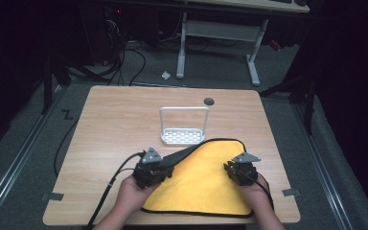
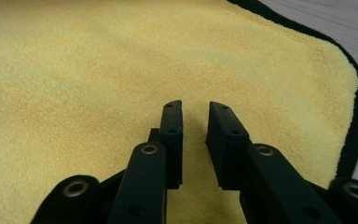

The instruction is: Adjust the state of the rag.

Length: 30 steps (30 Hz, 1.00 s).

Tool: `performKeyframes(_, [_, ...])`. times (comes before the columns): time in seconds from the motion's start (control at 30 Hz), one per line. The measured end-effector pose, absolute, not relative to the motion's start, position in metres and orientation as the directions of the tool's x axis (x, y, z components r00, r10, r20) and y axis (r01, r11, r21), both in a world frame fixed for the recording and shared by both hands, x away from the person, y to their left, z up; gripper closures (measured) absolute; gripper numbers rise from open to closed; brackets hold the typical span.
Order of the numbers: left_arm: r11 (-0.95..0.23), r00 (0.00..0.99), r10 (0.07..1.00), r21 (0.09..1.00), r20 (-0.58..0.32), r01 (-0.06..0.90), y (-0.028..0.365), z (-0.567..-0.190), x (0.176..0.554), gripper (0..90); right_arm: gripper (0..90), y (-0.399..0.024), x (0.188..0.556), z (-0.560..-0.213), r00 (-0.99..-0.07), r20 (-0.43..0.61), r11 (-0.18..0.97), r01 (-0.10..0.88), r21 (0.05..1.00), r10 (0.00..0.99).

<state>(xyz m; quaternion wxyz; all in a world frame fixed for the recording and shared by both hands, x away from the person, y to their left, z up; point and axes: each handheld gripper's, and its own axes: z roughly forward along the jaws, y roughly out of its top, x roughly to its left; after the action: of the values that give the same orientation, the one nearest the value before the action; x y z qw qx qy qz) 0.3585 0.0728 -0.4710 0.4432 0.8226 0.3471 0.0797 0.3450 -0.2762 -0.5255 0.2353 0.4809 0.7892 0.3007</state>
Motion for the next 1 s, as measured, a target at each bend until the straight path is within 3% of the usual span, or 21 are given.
performKeyframes(0.2, [-0.317, 0.646, 0.754, 0.793, -0.123, 0.520, 0.106, -0.479, 0.409, 78.4, 76.7, -0.280, 0.341, -0.525, -0.427, -0.089, 0.364, 0.621, 0.695, 0.900])
performKeyframes(0.33, [-0.278, 0.614, 0.775, 0.795, -0.146, 0.540, 0.112, -0.492, 0.437, 77.2, 76.6, -0.286, 0.339, -0.524, -0.418, -0.100, 0.366, 0.626, 0.688, 0.903])
performKeyframes(0.4, [-0.263, 0.600, 0.783, 0.787, -0.164, 0.558, 0.111, -0.497, 0.445, 70.9, 76.1, -0.293, 0.337, -0.523, -0.406, -0.095, 0.355, 0.635, 0.687, 0.909])
performKeyframes(0.5, [-0.216, 0.584, 0.788, 0.802, -0.193, 0.557, 0.112, -0.498, 0.442, 53.5, 75.4, -0.301, 0.336, -0.524, -0.387, -0.081, 0.331, 0.642, 0.691, 0.919])
performKeyframes(0.67, [-0.202, 0.608, 0.770, 0.830, -0.193, 0.519, 0.121, -0.494, 0.412, 43.0, 75.5, -0.301, 0.336, -0.524, -0.386, -0.085, 0.334, 0.641, 0.691, 0.918])
performKeyframes(0.7, [-0.212, 0.622, 0.757, 0.825, -0.201, 0.524, 0.122, -0.497, 0.405, 46.2, 75.6, -0.301, 0.336, -0.524, -0.387, -0.089, 0.337, 0.640, 0.691, 0.918])
performKeyframes(0.73, [-0.239, 0.639, 0.741, 0.809, -0.205, 0.537, 0.120, -0.502, 0.399, 56.7, 75.6, -0.301, 0.336, -0.524, -0.389, -0.092, 0.340, 0.638, 0.691, 0.917])
performKeyframes(0.83, [-0.378, 0.680, 0.722, 0.752, -0.125, 0.540, 0.106, -0.518, 0.383, 73.0, 75.8, -0.301, 0.336, -0.524, -0.389, -0.087, 0.337, 0.639, 0.691, 0.917])
performKeyframes(1.0, [-0.425, 0.701, 0.704, 0.725, -0.111, 0.542, 0.100, -0.529, 0.370, 78.1, 76.1, -0.300, 0.335, -0.524, -0.386, -0.092, 0.338, 0.639, 0.691, 0.918])
